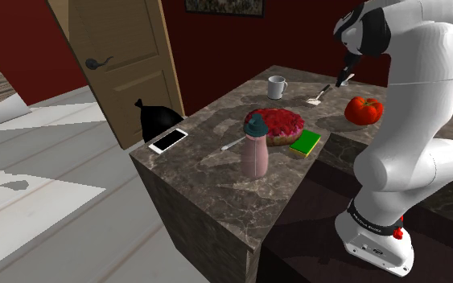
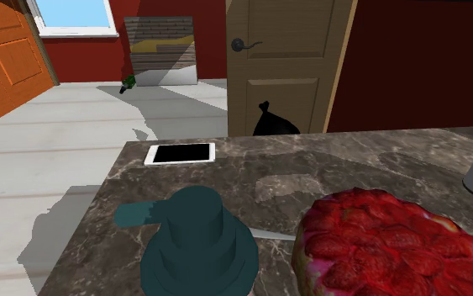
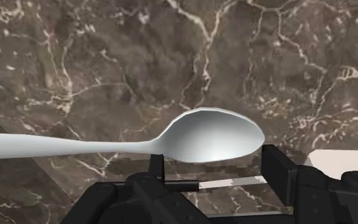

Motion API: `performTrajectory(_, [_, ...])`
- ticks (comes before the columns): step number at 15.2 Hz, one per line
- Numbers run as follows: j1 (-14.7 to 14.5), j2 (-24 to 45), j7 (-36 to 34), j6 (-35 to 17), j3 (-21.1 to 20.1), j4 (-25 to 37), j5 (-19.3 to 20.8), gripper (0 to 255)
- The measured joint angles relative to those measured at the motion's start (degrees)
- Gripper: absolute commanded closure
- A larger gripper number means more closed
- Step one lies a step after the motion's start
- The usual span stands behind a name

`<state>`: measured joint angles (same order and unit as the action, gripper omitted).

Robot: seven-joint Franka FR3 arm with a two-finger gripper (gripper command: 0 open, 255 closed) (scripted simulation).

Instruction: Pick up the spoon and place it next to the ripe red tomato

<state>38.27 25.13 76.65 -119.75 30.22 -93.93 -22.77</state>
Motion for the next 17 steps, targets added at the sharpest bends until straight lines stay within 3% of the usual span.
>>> performTrajectory(10, [0.57, 2.98, 2.08, -5.5, -1.27, -3.04, -2.43, 255])
performTrajectory(16, [0.58, 3.17, 2.16, -5.81, -1.36, -3.15, -2.57, 255])
performTrajectory(17, [0.58, 3.17, 2.16, -5.81, -1.36, -3.15, -2.57, 0])
